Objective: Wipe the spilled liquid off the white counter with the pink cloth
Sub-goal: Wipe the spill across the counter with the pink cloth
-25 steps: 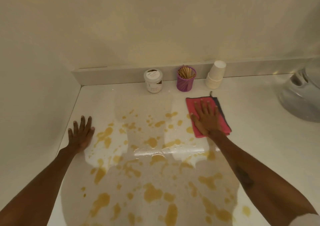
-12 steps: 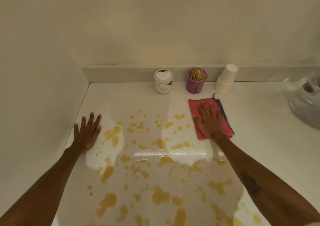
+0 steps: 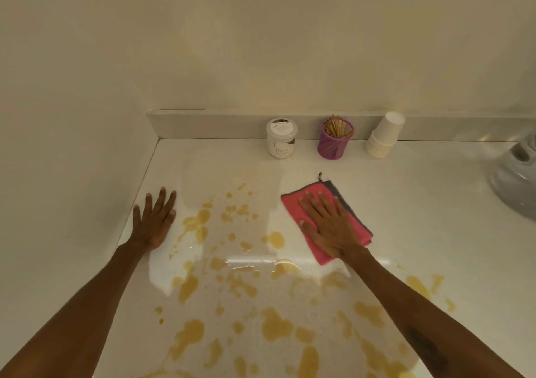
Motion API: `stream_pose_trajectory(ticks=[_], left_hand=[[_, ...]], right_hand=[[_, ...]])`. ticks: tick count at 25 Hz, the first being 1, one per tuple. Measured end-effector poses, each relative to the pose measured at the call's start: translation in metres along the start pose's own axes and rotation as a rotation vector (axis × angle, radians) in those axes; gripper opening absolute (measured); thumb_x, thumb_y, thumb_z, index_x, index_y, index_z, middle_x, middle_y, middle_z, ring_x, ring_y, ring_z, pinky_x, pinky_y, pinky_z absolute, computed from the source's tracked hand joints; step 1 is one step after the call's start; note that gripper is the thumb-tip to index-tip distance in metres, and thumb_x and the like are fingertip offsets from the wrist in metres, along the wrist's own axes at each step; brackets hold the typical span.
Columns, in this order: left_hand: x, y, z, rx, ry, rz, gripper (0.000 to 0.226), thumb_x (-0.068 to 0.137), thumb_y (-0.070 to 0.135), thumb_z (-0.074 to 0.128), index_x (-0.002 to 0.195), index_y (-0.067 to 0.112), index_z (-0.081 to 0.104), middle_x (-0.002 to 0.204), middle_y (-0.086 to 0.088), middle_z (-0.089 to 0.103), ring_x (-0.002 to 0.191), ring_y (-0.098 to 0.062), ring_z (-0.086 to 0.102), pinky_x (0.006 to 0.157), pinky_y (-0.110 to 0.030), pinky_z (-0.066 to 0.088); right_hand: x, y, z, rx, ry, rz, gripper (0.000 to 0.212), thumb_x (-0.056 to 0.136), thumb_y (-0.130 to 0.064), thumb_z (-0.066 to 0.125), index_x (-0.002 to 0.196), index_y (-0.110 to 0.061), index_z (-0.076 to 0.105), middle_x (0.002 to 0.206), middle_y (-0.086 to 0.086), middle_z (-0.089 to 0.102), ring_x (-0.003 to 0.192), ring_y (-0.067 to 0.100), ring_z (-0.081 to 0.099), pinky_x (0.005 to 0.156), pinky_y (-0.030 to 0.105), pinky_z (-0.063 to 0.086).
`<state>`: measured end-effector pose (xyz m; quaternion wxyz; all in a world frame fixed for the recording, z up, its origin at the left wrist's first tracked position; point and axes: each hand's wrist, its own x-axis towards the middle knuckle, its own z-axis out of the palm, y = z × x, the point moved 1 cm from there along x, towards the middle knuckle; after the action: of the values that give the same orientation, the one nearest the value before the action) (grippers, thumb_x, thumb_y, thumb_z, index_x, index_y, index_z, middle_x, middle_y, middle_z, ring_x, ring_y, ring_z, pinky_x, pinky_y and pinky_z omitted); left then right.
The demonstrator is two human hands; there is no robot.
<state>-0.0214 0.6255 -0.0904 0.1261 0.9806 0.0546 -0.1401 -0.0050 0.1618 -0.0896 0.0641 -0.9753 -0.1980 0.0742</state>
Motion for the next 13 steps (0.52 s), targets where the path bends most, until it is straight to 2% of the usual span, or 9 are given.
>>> stream_pose_trajectory(ticks=[3,7,10,13], left_hand=[[0.001,0.0,0.001,-0.008,0.005,0.004,0.065,0.092,0.057,0.001,0.152,0.037,-0.012,0.158,0.013,-0.026,0.15,-0.022,-0.021,0.118,-0.05,-0.015],[0.002,-0.002,0.005,0.008,0.018,0.007,0.056,0.101,0.051,0.009,0.153,0.038,-0.01,0.158,0.014,-0.025,0.149,-0.021,-0.022,0.118,-0.05,-0.016],[0.003,-0.004,0.004,0.001,0.024,0.016,0.055,0.103,0.049,0.01,0.154,0.037,-0.008,0.16,0.013,-0.021,0.151,-0.022,-0.019,0.119,-0.049,-0.013],[-0.002,-0.021,-0.004,0.014,0.043,0.098,0.068,0.091,0.059,-0.004,0.155,0.034,-0.003,0.163,0.01,-0.011,0.153,-0.024,-0.007,0.122,-0.043,-0.003]], right_hand=[[0.045,-0.018,-0.002,0.028,0.031,0.103,0.065,0.103,-0.057,0.007,0.16,-0.029,-0.006,0.169,-0.001,-0.007,0.156,0.028,-0.009,0.126,0.053,-0.004],[0.086,-0.076,0.0,0.074,0.042,0.11,0.061,0.106,-0.052,0.014,0.161,-0.027,0.002,0.17,0.001,0.001,0.156,0.029,-0.006,0.125,0.054,-0.005],[0.075,-0.105,0.006,0.044,-0.003,-0.046,0.06,0.106,-0.053,0.011,0.161,-0.03,0.002,0.17,-0.001,0.001,0.156,0.026,-0.009,0.126,0.055,-0.004],[0.047,-0.095,0.008,0.022,-0.031,-0.197,0.058,0.105,-0.053,0.003,0.159,-0.035,-0.004,0.168,-0.005,-0.007,0.155,0.022,-0.014,0.125,0.051,-0.009]])
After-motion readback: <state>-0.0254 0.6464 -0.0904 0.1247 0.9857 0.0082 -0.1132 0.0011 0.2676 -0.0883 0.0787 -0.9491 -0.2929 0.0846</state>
